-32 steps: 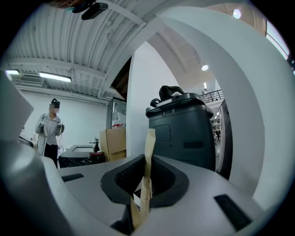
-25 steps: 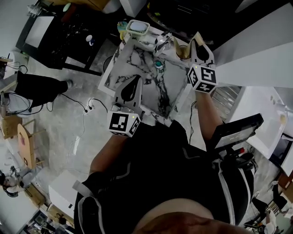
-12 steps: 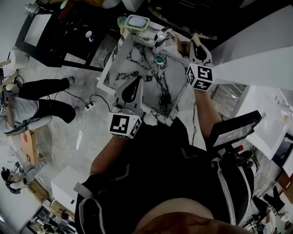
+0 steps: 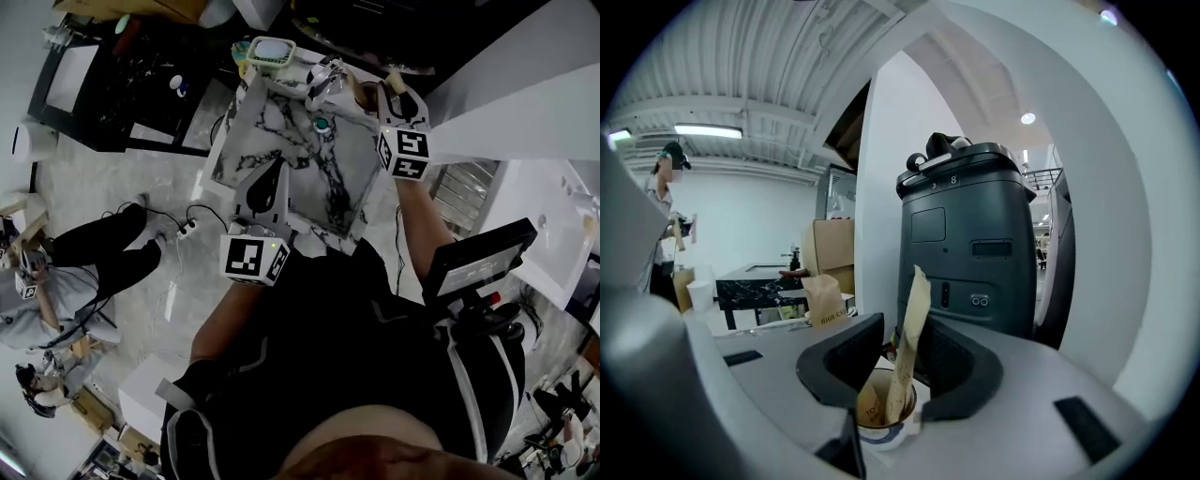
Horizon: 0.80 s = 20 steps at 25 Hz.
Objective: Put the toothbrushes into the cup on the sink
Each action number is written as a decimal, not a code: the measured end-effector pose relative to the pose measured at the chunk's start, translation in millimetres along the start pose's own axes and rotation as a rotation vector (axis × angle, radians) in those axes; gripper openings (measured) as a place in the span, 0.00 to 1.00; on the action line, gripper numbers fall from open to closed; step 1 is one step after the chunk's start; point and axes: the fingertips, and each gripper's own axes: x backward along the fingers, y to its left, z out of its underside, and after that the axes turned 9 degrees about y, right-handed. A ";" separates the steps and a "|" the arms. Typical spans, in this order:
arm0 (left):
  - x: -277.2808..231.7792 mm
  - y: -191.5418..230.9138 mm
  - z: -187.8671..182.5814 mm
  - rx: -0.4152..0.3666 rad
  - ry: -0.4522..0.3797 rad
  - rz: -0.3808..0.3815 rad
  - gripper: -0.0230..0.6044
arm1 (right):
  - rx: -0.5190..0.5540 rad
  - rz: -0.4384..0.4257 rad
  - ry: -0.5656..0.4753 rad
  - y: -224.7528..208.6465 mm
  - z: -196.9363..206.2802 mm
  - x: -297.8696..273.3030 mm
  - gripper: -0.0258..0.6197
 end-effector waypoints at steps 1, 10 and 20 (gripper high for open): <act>1.1 0.0 -2.8 -0.004 -0.007 0.007 0.05 | 0.003 0.006 0.002 0.0 -2.5 3.8 0.22; 4.8 -0.1 -26.4 -0.048 -0.045 0.087 0.05 | -0.005 0.092 -0.057 1.7 -41.5 64.1 0.24; 8.1 -0.8 -50.6 -0.087 -0.107 0.209 0.05 | -0.055 0.124 -0.096 26.9 -59.9 135.1 0.21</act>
